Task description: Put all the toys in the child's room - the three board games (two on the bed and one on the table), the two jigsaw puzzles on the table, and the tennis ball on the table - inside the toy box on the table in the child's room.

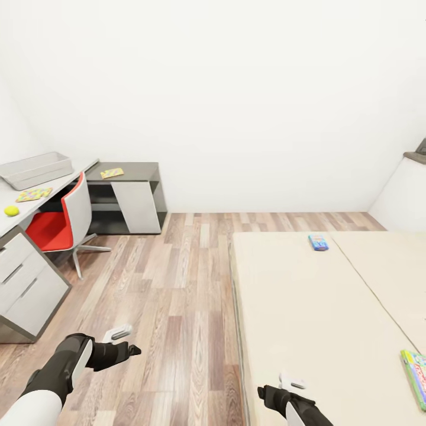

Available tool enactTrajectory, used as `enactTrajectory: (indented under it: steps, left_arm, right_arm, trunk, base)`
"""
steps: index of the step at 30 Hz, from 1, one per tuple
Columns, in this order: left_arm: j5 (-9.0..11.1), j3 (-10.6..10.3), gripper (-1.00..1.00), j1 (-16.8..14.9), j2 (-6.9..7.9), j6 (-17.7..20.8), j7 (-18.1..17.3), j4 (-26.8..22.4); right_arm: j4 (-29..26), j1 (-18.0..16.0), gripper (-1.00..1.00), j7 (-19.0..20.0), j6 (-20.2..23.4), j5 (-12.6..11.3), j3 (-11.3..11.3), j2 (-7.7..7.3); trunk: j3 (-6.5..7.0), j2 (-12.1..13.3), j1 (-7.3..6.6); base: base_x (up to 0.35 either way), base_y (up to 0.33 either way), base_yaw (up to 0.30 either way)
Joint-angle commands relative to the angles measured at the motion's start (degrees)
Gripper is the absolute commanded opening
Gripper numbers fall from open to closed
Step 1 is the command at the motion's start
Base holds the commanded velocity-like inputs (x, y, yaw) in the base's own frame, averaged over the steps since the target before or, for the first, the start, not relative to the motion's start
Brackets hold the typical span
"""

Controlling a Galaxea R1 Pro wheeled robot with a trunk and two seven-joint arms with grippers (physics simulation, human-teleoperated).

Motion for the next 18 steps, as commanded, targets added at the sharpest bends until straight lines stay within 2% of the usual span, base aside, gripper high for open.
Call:
enactTrajectory:
  steps: [1, 11, 18]
  left_arm:
    - [-0.3, 0.2, 1.0, 0.0, -0.03, 0.3, -0.3, -0.1]
    - [-0.3, 0.2, 1.0, 0.0, -0.03, 0.3, -0.3, -0.1]
    - [-0.3, 0.2, 1.0, 0.0, 0.03, 0.3, -0.4, -0.1]
  right_arm:
    - [-0.1, 0.0, 1.0, -0.2, 0.3, -0.4, -0.2, 0.04]
    - [-0.1, 0.0, 1.0, -0.3, 0.3, -0.4, -0.2, 0.01]
    - [-0.1, 0.0, 1.0, -0.4, 0.3, -0.4, -0.2, -0.02]
  trunk:
    - [-0.11, -0.1, 0.03]
    - [-0.11, -0.1, 0.03]
    - [-0.11, -0.1, 0.03]
  base:
    - [0.0, -0.145, 0.0]
    - [0.0, -0.151, 0.0]
    - [0.0, -0.046, 0.0]
